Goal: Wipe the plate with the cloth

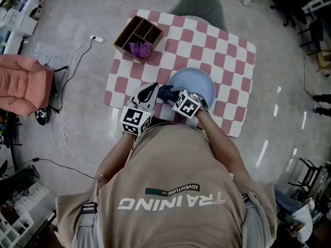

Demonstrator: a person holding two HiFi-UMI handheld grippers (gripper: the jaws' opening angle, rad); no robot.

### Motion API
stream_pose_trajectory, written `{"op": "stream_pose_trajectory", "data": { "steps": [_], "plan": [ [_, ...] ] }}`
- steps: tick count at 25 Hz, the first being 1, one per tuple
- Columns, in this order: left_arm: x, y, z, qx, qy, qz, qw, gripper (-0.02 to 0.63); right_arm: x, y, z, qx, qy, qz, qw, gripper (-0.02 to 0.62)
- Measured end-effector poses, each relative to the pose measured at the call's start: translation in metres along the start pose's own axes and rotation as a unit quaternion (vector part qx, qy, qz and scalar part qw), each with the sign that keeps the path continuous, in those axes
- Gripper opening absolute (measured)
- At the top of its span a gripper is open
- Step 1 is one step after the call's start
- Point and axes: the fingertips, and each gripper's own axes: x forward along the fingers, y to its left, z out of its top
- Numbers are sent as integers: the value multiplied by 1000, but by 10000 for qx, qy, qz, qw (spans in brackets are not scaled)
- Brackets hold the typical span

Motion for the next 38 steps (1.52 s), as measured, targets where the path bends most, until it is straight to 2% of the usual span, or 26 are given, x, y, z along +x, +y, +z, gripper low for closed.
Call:
{"op": "stream_pose_trajectory", "data": {
  "steps": [5,12,17,21,24,31,38],
  "plan": [
    [-2,15,0,-58,-58,48,10000,12,5,-17,11,83,95,-59,9999,120],
    [4,30,5,-26,-39,-73,10000,12,2,-59,18,299,186,-414,9985,121],
    [11,41,8,-3,-13,-144,9999,12,-10,-105,-2,846,259,-911,9919,121],
    [18,39,11,60,34,-251,9997,12,-32,-137,-33,1413,353,-1314,9806,121],
    [22,35,10,112,93,-350,9993,12,-48,-150,-52,1785,334,-1457,9725,121],
    [30,20,11,162,129,-532,9984,12,-83,-151,-92,2250,410,-1765,9574,121],
    [39,-3,6,232,214,-794,9963,12,-104,-113,-139,2580,451,-1731,9494,121]
  ]
}}
